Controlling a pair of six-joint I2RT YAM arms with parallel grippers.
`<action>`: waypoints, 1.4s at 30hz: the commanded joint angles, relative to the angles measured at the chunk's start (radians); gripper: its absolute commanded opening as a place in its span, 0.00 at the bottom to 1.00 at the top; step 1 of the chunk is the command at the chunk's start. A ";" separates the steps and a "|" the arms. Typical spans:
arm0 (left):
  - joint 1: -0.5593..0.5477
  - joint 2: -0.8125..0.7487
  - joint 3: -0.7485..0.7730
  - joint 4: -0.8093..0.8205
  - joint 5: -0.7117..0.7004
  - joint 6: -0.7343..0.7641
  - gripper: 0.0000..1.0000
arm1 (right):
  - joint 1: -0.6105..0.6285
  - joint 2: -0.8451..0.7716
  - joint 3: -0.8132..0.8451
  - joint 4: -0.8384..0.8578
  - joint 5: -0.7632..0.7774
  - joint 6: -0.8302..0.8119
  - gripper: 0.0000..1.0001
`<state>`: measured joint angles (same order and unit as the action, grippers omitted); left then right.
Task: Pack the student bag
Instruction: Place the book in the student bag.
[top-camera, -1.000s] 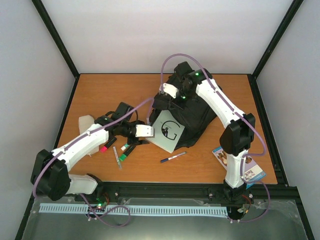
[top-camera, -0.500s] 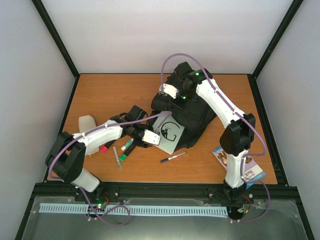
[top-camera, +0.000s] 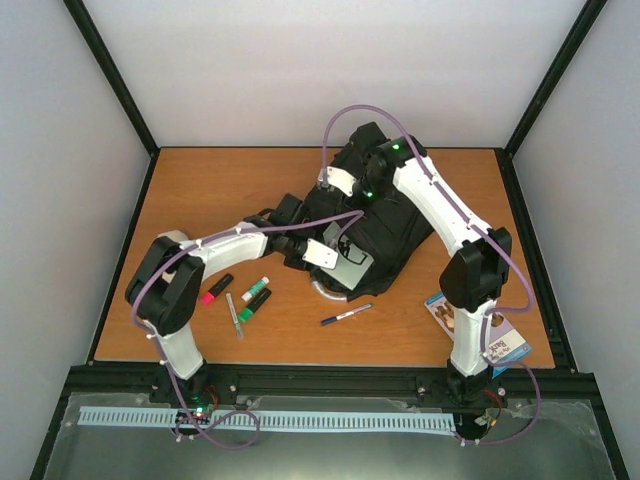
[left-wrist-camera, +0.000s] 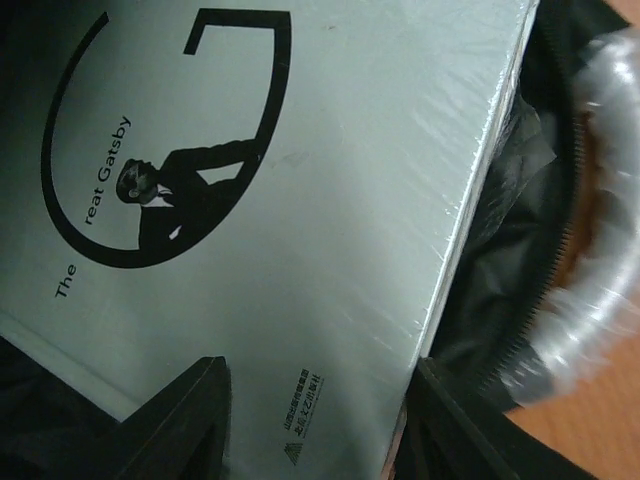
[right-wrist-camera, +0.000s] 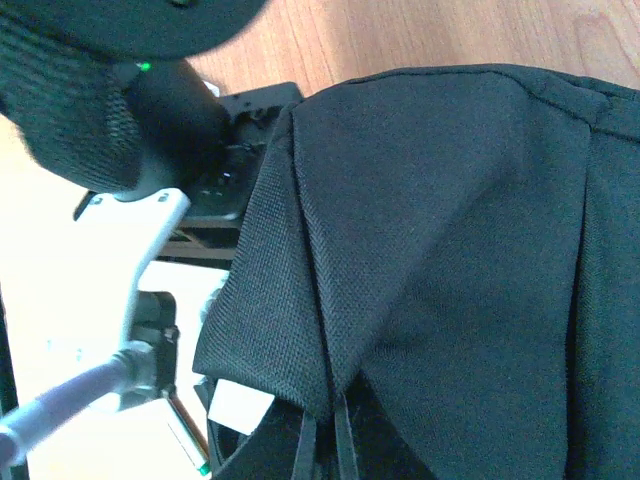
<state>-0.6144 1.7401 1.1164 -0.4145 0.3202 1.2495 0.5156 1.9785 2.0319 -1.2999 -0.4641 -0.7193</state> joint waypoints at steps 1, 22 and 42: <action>-0.012 0.065 0.099 0.079 0.010 -0.001 0.51 | 0.003 -0.050 0.056 0.016 -0.095 -0.022 0.03; -0.058 0.333 0.204 0.612 -0.261 -0.332 0.44 | 0.004 -0.047 0.026 0.003 -0.090 -0.019 0.03; -0.060 0.073 0.106 0.370 -0.156 -0.515 0.59 | -0.088 -0.009 0.021 0.062 -0.011 -0.018 0.03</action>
<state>-0.6773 1.9720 1.2331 0.0307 0.0532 0.8463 0.4599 1.9789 2.0357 -1.2411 -0.4160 -0.7246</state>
